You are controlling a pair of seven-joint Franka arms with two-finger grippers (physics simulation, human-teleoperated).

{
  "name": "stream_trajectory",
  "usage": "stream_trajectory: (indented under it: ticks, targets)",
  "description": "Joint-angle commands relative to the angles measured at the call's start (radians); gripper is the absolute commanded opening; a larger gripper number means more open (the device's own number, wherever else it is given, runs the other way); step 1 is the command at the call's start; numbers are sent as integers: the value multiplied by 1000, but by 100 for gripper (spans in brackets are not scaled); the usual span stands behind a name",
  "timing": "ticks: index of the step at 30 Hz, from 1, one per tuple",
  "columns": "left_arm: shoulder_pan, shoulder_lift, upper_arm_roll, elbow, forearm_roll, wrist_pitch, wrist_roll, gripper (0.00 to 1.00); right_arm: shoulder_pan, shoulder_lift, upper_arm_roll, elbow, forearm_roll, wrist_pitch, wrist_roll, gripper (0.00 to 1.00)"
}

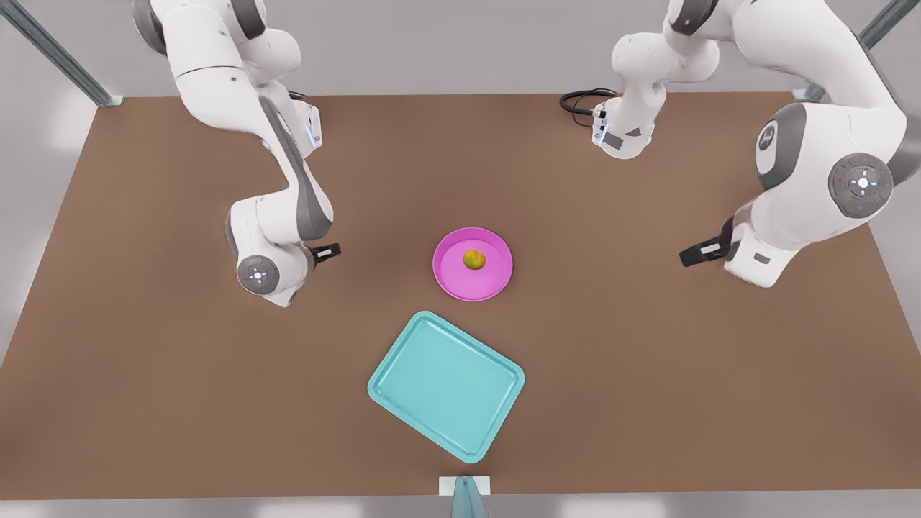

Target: Place the orange on the plate with the left arm and the plate on the tray with the right arm

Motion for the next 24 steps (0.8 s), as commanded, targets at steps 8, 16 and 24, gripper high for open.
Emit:
stream_trajectory:
  ticks: [8,16,24]
  targets:
    - [3,-27,-36,4,24,-26,250,100,177,16,130,-256,342,850,122,100]
    - [-1,-21,-41,0,-4,-66,262,100,181,124,210,-148,419,844,120,100]
    - [-3,-21,-36,4,1,-68,251,100,214,244,220,-84,424,852,120,100]
